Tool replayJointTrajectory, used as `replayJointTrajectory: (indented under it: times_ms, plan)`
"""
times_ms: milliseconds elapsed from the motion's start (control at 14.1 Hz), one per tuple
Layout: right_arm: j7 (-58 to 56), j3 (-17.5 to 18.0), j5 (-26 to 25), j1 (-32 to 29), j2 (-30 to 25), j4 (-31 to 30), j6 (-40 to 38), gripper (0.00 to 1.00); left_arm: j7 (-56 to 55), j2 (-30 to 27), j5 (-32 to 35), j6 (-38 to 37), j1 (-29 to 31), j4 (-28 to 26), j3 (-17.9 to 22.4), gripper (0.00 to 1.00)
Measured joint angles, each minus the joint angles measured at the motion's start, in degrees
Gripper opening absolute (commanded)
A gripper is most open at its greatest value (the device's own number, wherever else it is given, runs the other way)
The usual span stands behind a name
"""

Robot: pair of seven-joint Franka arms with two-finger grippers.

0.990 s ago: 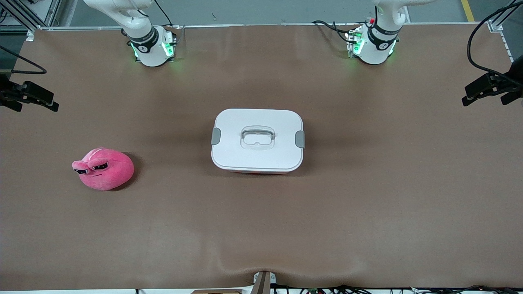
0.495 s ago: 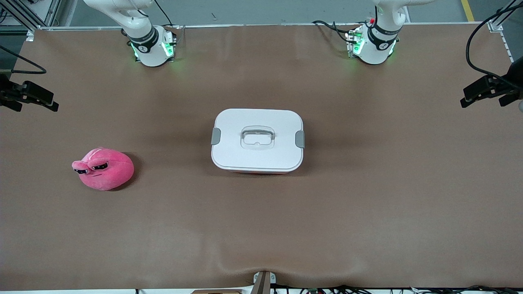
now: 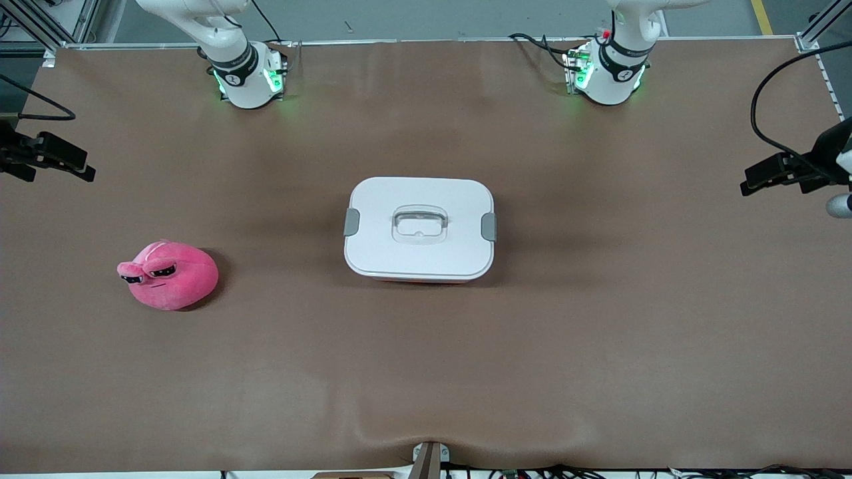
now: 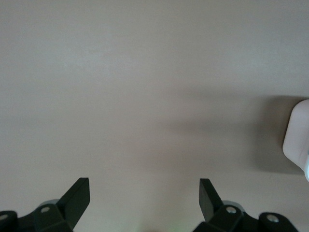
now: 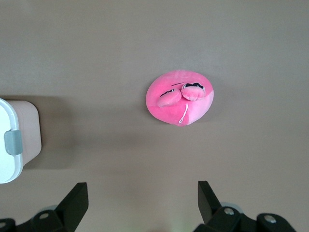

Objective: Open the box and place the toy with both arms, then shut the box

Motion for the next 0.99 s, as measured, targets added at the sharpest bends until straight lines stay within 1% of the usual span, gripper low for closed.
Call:
replayJointTrajectory:
  times_ms: [212, 354, 707, 990]
  plan:
    - [0.0, 0.0, 0.0, 0.0, 0.0, 0.0, 0.0, 1.00, -0.7, 1.7, 0.0, 0.2, 0.1, 1.0, 0.0, 1.00]
    - [0.0, 0.1, 0.0, 0.1, 0.0, 0.0, 0.0, 1.00, -2.5, 2.5, -1.2, 1.8, 0.1, 1.2, -0.1, 1.00]
    - [-0.1, 0.2, 0.0, 0.1, 0.3, 0.0, 0.0, 1.00, -11.3, 5.9, -2.7, 4.5, -0.4, 1.3, -0.5, 1.00]
    - [-0.1, -0.2, -0.1, -0.1, 2.0, -0.2, -1.5, 1.00, -22.6, 6.4, -2.8, 4.6, -3.2, 1.4, -0.9, 1.00]
